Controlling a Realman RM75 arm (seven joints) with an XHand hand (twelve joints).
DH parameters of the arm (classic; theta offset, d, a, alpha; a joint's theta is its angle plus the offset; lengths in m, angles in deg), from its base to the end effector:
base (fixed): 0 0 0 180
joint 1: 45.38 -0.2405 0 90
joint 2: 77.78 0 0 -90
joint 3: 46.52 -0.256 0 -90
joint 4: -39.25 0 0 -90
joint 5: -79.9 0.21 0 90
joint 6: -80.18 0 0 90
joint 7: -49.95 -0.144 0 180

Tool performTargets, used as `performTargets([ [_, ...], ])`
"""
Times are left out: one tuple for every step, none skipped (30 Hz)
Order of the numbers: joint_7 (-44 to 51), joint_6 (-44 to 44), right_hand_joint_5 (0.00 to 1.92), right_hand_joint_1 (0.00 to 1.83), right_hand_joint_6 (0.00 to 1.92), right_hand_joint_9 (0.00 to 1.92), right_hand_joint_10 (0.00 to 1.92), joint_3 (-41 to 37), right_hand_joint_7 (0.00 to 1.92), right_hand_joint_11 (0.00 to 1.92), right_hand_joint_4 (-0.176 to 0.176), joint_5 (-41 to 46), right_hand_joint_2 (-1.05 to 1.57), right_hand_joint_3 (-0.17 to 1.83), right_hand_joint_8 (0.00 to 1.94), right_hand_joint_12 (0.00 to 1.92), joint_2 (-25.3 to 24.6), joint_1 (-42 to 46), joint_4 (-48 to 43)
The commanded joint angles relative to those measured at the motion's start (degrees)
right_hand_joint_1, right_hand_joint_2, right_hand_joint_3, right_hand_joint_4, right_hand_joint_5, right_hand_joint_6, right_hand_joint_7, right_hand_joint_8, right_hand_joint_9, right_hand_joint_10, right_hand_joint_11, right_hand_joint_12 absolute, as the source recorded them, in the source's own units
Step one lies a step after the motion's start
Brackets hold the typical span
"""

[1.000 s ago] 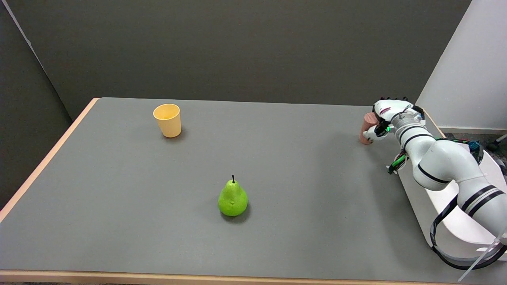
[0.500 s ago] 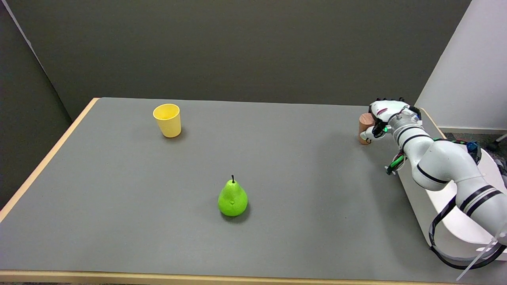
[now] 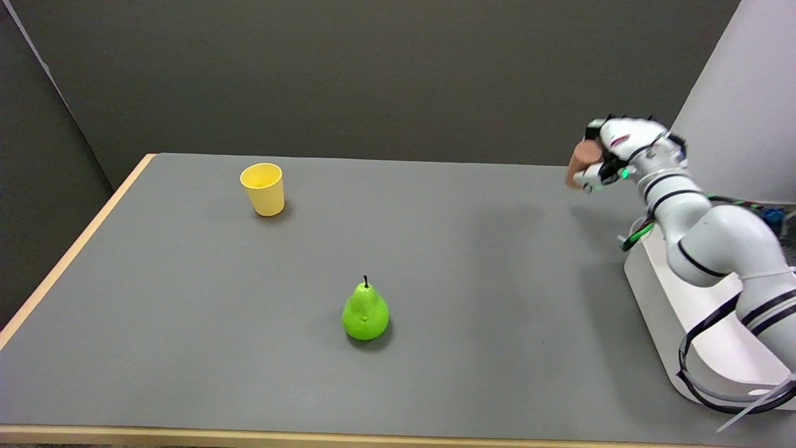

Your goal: Pick up the wooden cylinder.

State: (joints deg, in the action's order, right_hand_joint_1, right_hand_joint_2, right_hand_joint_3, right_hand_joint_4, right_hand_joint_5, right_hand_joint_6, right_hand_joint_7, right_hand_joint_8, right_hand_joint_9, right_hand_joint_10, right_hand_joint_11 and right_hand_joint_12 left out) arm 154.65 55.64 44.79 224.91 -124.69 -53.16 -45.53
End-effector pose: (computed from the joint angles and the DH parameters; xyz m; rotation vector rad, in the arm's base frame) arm -0.1795 -0.3635 0.4894 1.1072 -0.0111 -0.0588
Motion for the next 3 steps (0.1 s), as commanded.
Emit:
performTargets([
  [-0.3, 3.8, 0.68, 0.90, 1.56, 0.95, 1.92, -23.9, 0.93, 0.43, 0.104, -6.5, 1.05, 0.50, 1.81, 1.92, -1.2, 9.5, -19.5],
  [-0.5, 5.0, 0.68, 0.90, 1.56, 0.96, 1.92, -25.4, 0.93, 0.43, 0.107, -5.9, 1.05, 0.51, 1.81, 1.92, -1.4, 9.9, -19.4],
  [-1.0, 5.3, 0.68, 0.90, 1.56, 0.96, 1.92, -26.6, 0.93, 0.45, 0.110, -4.8, 1.05, 0.51, 1.81, 1.92, -1.4, 10.3, -19.3],
])
